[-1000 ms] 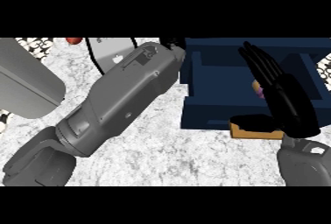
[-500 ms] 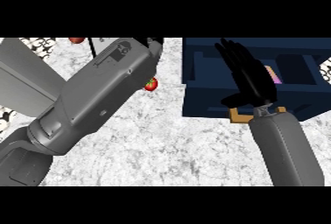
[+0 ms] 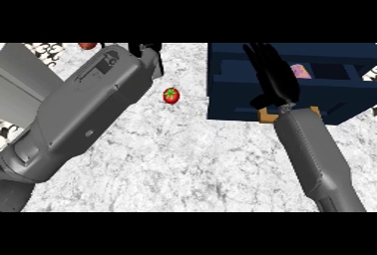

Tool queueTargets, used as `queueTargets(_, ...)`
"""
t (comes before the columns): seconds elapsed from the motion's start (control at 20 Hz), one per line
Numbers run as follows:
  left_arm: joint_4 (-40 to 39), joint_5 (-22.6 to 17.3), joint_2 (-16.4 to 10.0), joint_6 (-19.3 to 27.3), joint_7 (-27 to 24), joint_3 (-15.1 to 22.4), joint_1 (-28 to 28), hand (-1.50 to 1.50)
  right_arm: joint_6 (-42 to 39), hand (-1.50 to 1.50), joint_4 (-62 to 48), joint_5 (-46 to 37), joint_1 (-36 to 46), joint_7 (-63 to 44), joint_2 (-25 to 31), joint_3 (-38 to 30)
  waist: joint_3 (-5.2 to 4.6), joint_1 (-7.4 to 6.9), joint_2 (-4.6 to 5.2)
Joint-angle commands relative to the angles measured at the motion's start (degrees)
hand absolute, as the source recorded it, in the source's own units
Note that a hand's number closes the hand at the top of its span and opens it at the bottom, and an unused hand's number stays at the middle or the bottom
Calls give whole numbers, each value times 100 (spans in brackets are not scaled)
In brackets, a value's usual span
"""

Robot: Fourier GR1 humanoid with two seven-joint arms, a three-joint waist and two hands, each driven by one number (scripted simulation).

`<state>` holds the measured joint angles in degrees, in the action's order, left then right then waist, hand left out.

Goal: Pick up the can, place it into the drawer and close the drawer

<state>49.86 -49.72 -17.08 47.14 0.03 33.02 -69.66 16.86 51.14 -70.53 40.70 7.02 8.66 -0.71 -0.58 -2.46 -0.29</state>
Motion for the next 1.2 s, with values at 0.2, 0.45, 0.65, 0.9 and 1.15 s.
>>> queueTargets(0.2, 843, 162, -495, -79, 288, -22, 524, -150, 1193, -150, -1694, -157, 583, 170, 76, -434, 65, -116, 78)
queueTargets(0.45, 861, 246, -481, 54, 369, -140, 433, -150, 1764, -150, -2439, -189, 1112, 121, 59, -690, 69, -169, 142)
queueTargets(0.65, 1106, 339, -659, -17, 612, -79, 460, -150, 1948, -150, -2949, -132, 1531, 360, 329, -886, 72, -203, 151)
queueTargets(0.9, 1342, 384, -822, -82, 640, -162, 650, -150, 2246, -150, -3357, -291, 2081, 93, 381, -949, 70, -320, 206)
queueTargets(1.15, 1557, 561, -676, 162, 707, -40, 618, -150, 2206, -150, -3677, -375, 2509, -106, 468, -983, 72, -324, 219)
